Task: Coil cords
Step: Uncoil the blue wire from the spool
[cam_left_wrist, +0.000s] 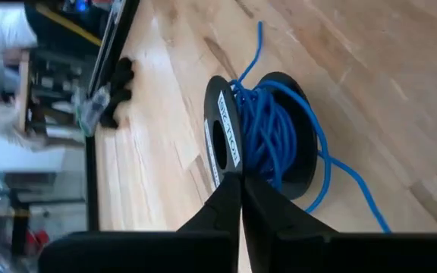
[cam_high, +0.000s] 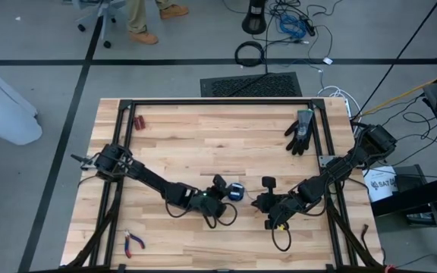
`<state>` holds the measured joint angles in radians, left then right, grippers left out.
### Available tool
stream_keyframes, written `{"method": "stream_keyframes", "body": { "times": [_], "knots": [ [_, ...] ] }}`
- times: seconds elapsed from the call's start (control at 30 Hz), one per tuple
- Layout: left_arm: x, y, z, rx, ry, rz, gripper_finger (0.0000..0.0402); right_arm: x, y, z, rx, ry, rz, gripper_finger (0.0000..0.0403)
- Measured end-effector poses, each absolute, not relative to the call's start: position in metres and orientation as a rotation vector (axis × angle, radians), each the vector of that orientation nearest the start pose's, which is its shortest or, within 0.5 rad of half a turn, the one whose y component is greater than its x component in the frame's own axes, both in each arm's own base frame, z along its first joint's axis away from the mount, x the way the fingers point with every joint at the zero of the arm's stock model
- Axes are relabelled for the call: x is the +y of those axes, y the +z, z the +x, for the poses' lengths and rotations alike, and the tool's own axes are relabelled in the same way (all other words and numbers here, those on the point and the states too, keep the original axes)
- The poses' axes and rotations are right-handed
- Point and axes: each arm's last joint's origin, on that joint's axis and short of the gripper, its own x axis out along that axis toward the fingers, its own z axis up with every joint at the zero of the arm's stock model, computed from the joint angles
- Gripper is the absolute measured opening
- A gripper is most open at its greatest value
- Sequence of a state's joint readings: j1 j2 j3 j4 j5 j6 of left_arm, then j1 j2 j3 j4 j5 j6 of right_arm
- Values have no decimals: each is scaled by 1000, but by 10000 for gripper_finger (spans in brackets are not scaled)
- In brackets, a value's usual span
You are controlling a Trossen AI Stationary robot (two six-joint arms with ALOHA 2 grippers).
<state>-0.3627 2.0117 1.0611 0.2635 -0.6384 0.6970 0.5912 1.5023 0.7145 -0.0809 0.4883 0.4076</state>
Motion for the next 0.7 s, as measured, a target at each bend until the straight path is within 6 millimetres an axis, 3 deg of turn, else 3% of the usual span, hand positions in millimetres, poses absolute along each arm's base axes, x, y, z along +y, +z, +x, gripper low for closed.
{"method": "stream_keyframes", "body": {
  "times": [0.23,0.4,0.7],
  "knots": [
    [-130,134,369,663,101,954,4,151,187,246,679,-57,-76,0],
    [-138,161,368,607,157,921,4,152,198,249,695,-121,-112,0],
    [-144,217,366,612,184,873,3,160,239,252,704,-217,-163,0]
  ]
}}
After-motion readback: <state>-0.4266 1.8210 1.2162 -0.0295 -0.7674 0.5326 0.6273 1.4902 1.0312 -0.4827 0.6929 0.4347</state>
